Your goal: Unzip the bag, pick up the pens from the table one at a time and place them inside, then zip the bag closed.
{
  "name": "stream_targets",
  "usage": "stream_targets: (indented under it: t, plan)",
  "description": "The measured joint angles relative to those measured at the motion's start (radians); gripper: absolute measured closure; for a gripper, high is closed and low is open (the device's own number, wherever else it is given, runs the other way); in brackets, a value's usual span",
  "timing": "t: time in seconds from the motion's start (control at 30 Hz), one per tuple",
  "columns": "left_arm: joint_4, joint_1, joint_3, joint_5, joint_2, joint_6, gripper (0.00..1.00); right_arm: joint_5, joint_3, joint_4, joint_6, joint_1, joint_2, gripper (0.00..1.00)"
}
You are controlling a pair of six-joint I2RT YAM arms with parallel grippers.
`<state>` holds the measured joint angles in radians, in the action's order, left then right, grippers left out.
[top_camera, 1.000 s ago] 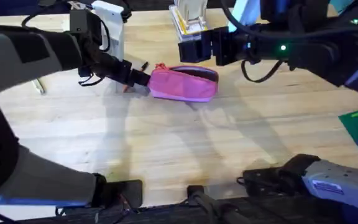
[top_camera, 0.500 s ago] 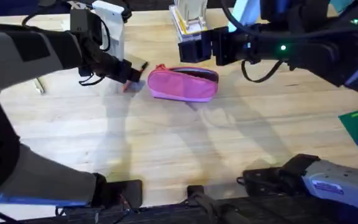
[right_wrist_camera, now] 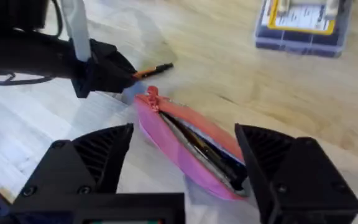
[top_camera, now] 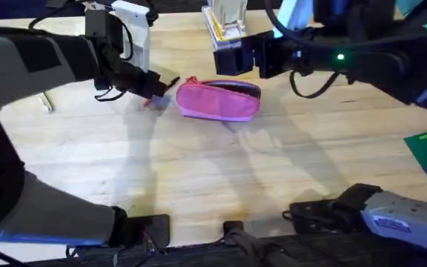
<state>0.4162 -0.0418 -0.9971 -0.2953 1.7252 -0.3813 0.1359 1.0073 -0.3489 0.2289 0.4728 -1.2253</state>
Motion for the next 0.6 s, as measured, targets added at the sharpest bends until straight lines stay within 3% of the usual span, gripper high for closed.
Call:
stream_targets:
  t: [0.23,0.43,0.6]
  plan:
    - [0.050,-0.001,-0.028,0.036,-0.029,0.000,0.960,-0.002,0.005,-0.027,-0.052,-0.006,0.101,0.004]
    - [0.051,-0.011,-0.059,0.045,-0.181,0.000,0.960,-0.002,0.010,-0.141,-0.061,-0.008,0.167,0.004]
    - [0.052,-0.055,-0.068,0.048,-0.297,0.000,0.960,-0.002,0.009,-0.189,-0.066,-0.008,0.211,0.004]
